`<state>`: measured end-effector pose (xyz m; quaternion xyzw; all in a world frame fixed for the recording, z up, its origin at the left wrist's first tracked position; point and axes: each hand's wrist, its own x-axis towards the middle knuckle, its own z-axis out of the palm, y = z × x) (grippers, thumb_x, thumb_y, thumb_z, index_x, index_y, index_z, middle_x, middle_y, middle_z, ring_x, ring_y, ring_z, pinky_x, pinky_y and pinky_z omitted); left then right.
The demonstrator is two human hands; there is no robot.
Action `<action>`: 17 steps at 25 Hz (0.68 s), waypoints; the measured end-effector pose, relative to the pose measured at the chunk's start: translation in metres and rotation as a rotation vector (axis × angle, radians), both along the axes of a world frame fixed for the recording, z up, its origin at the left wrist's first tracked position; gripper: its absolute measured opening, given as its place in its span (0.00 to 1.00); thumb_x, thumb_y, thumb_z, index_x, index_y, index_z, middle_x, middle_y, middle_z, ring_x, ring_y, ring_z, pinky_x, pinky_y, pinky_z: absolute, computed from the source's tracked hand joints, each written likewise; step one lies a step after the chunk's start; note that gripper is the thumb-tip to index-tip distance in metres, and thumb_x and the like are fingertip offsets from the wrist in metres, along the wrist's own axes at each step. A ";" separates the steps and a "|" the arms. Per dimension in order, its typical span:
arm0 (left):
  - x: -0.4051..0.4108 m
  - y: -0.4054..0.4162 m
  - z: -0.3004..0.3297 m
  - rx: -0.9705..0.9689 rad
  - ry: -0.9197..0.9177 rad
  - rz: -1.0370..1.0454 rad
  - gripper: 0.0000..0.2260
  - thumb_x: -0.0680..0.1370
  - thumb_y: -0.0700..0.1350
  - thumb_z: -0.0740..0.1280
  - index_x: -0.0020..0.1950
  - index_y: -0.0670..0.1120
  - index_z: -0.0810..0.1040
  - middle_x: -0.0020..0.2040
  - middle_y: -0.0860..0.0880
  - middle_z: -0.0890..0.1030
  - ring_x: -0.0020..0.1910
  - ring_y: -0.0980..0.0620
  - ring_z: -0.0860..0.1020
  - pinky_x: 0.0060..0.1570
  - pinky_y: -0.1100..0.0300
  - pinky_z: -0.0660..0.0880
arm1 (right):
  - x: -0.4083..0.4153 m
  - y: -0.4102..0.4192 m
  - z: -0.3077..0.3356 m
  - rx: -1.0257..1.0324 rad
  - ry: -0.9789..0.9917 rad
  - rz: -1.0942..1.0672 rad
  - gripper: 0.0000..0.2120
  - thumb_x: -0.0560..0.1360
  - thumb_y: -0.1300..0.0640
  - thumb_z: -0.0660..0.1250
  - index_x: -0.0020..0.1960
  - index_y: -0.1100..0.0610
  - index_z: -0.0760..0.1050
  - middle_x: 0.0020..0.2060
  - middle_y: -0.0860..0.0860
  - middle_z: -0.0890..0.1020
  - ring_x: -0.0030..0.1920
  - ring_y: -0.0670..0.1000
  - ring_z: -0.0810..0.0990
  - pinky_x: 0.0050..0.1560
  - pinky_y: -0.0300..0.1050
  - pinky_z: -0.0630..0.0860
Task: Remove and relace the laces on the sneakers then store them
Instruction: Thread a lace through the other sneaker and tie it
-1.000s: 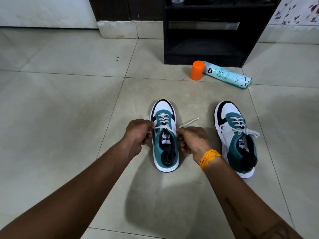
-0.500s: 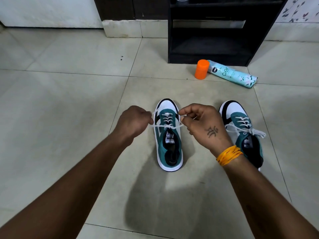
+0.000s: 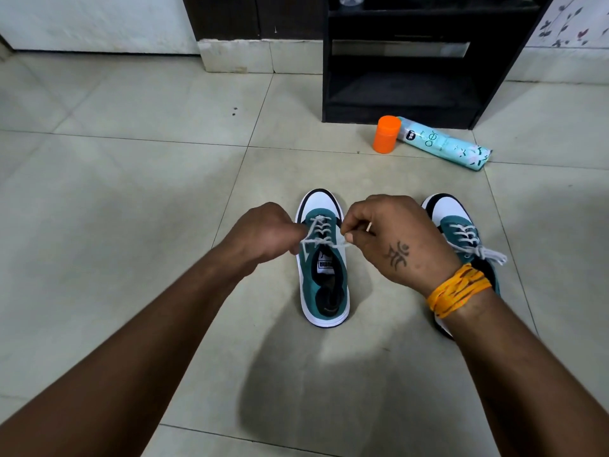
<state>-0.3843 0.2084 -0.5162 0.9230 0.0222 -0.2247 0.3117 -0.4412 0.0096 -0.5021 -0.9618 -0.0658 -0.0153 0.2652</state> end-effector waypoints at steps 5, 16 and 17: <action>-0.004 -0.009 -0.011 -0.563 0.417 0.214 0.08 0.77 0.41 0.65 0.38 0.46 0.79 0.31 0.51 0.68 0.24 0.55 0.61 0.23 0.64 0.60 | 0.002 0.012 0.010 -0.050 0.139 0.155 0.06 0.75 0.57 0.72 0.47 0.48 0.86 0.41 0.42 0.85 0.44 0.46 0.80 0.40 0.38 0.69; -0.002 -0.008 -0.015 -0.661 0.458 0.091 0.15 0.78 0.41 0.63 0.33 0.48 0.82 0.32 0.51 0.69 0.27 0.55 0.61 0.26 0.63 0.61 | 0.022 0.017 -0.025 0.681 0.268 -0.028 0.03 0.80 0.65 0.67 0.50 0.65 0.78 0.36 0.57 0.83 0.25 0.43 0.77 0.30 0.41 0.77; -0.001 -0.007 -0.015 -0.656 0.427 0.080 0.16 0.78 0.41 0.62 0.31 0.49 0.80 0.32 0.51 0.69 0.27 0.54 0.62 0.27 0.62 0.61 | 0.023 0.018 -0.031 0.721 0.301 -0.036 0.03 0.81 0.66 0.66 0.51 0.65 0.77 0.35 0.56 0.82 0.25 0.45 0.76 0.29 0.42 0.76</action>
